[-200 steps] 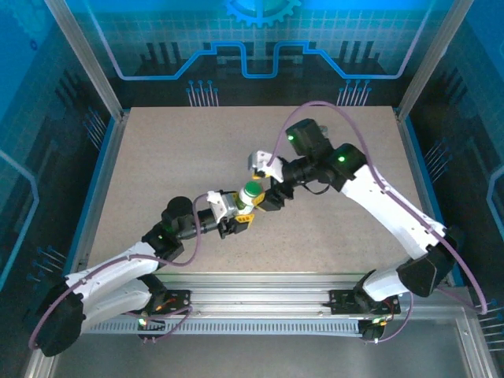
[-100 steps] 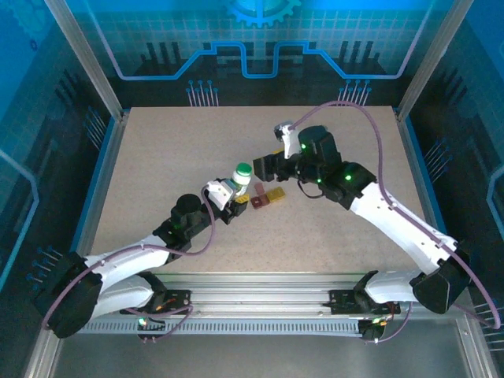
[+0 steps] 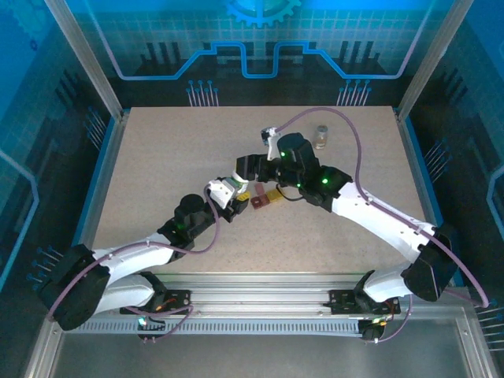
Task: Sort the pills into containers
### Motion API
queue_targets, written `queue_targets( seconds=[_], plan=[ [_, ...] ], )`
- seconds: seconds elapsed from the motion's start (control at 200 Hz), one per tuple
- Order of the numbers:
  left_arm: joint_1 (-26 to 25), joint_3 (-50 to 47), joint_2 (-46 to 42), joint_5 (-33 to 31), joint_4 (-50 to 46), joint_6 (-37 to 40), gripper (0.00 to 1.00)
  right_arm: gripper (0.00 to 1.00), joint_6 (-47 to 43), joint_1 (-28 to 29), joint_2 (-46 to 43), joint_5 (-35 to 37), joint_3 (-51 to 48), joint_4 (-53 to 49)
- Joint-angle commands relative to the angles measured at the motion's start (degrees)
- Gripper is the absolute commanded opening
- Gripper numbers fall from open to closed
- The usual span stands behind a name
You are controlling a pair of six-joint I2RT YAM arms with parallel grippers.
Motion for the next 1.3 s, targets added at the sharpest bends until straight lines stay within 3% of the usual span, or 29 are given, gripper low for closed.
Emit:
queue_targets(
  seconds=[0.0, 0.505, 0.761, 0.906, 1.041, 1.296],
  plan=[
    [-0.8, 1.9, 0.8, -2.4, 3.4, -0.7, 0.0, 0.69, 1.6, 1.5, 1.2, 3.3, -0.3, 2.4],
    [-4.0, 2.2, 4.6, -9.8, 8.7, 1.2, 0.0, 0.6, 4.1, 2.3, 2.6, 6.0, -3.1, 5.1],
    [-6.0, 2.8, 6.8, -9.1, 9.9, 2.8, 0.0, 0.4, 4.2, 2.2, 0.9, 8.4, -5.0, 7.2],
    [-6.4, 3.0, 7.0, -8.7, 9.9, 2.8, 0.0, 0.16, 2.6, 2.2, -0.3, 10.4, -6.1, 7.7],
    [-6.9, 3.3, 7.0, -6.8, 8.7, 2.8, 0.0, 0.01, -0.6, 2.1, -1.4, 12.9, -6.6, 7.0],
    [-7.6, 3.7, 6.8, -3.9, 5.4, 2.7, 0.0, 0.0, -10.7, 2.5, -3.3, 22.4, -6.7, 4.0]
  ],
)
